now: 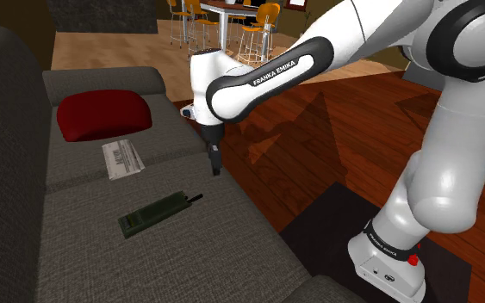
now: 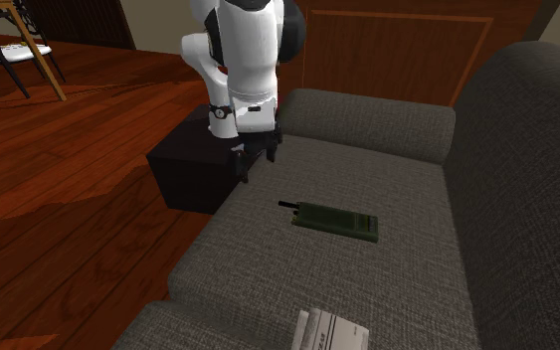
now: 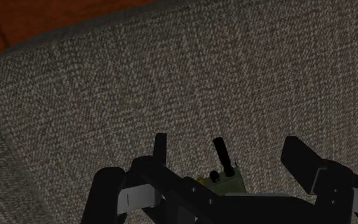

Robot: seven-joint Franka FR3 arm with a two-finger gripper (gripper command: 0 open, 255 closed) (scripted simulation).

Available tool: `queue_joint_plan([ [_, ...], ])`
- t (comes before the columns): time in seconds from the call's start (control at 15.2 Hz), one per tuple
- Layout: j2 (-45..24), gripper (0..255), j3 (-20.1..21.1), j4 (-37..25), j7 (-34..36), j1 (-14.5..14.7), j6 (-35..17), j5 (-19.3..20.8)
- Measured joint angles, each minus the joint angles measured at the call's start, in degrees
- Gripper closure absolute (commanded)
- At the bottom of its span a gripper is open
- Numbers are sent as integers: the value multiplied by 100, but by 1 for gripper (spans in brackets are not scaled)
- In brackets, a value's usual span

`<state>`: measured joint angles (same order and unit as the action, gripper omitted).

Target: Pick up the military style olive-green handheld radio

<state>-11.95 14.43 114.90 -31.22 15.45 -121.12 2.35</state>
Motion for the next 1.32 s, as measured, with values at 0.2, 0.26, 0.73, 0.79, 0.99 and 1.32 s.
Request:
queue_joint_plan([
  [0.2, -566, 0, 102, -468, -146, 177, -133, 208],
  [0.26, -731, 0, 139, -611, -182, 247, -167, 276],
  [0.73, -1887, 0, 318, -1723, -561, 745, -280, 763],
  [0.79, -2050, 0, 337, -1888, -617, 825, -286, 833],
  [0.99, -2290, 0, 343, -2042, -667, 924, -382, 929],
  [1.32, -2540, 0, 290, -2018, -632, 972, -653, 1016],
])
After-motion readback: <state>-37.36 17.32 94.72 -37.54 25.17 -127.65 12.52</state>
